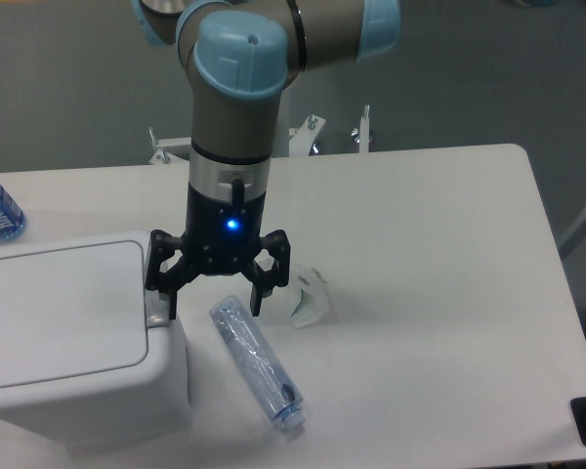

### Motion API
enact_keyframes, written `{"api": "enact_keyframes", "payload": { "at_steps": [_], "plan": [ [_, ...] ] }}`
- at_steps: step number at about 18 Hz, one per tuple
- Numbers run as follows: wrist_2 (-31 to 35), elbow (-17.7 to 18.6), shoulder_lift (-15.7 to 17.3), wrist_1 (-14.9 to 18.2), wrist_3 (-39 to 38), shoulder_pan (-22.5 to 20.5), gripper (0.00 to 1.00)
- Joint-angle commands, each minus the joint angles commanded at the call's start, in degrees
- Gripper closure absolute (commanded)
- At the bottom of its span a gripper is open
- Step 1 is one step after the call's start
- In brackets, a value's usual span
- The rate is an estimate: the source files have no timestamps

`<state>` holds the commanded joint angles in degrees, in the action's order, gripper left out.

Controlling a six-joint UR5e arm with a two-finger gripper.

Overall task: Open the trash can
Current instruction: 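Push the lid edge down with the gripper to flip the lid open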

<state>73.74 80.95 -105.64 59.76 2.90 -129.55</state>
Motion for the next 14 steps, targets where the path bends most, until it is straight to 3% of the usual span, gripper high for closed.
{"api": "enact_keyframes", "payload": {
  "at_steps": [14],
  "plan": [
    [0.09,0.35,-0.97,-0.17,0.09,0.53,0.0]
  ]
}}
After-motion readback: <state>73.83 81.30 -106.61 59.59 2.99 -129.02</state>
